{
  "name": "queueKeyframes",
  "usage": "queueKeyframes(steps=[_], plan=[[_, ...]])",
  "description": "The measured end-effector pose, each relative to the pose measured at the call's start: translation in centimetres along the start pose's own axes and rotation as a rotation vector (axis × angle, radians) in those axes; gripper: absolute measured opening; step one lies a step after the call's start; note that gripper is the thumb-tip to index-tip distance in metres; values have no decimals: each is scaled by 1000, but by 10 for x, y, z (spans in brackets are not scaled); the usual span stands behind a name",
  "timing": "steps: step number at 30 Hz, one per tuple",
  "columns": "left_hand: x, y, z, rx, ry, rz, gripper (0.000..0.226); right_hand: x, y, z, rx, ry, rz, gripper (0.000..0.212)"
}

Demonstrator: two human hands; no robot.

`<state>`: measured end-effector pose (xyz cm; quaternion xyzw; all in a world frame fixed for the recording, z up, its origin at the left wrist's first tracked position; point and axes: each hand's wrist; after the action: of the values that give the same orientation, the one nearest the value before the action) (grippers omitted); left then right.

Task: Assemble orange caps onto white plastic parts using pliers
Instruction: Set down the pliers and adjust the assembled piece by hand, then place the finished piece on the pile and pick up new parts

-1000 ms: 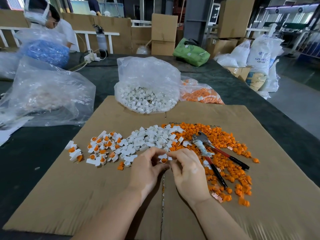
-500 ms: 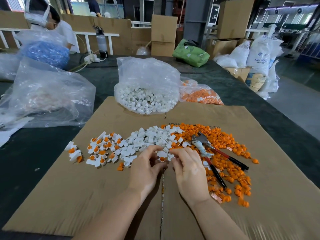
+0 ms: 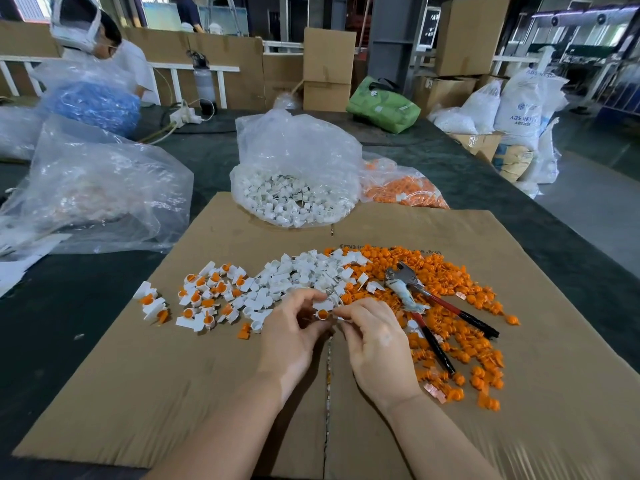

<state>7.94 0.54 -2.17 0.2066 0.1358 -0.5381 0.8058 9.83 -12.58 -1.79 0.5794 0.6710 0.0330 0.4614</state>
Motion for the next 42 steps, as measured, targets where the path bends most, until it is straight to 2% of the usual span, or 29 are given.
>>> queueKeyframes(steps=[16,19,22,25,29,34,39,42], plan=[[-1,-1,2,-95,21,33,36,0,0,-2,-3,9,-44,30],[0,-2,4,-92,-6,31,34,2,-1,0,8,-45,27,29],[-4,-1,4,-92,-4,77,27,2,-1,4,118,-102,141,24],[-19,9,3,-78,138,161,26,4,-1,5,202,-149,216,21],[-51,33,-8,-43,489,307,32,7,-1,6,256,-212,257,22],[-68,43,-26,-196,887,262,31,11,-1,8,316,-284,248,21],[-66,45,-27,-209,950,219,36,11,-1,7,316,-316,242,20],[-60,43,-20,-152,893,298,37,9,-1,6,300,-348,252,19]])
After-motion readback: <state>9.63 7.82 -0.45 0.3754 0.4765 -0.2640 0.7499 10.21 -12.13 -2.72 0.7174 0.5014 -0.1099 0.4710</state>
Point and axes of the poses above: each hand's wrist, its own y-axis towards the middle knuckle, its own x-axis out of the palm, z = x × y, and after that the axes turned 9 degrees about y, right-handed
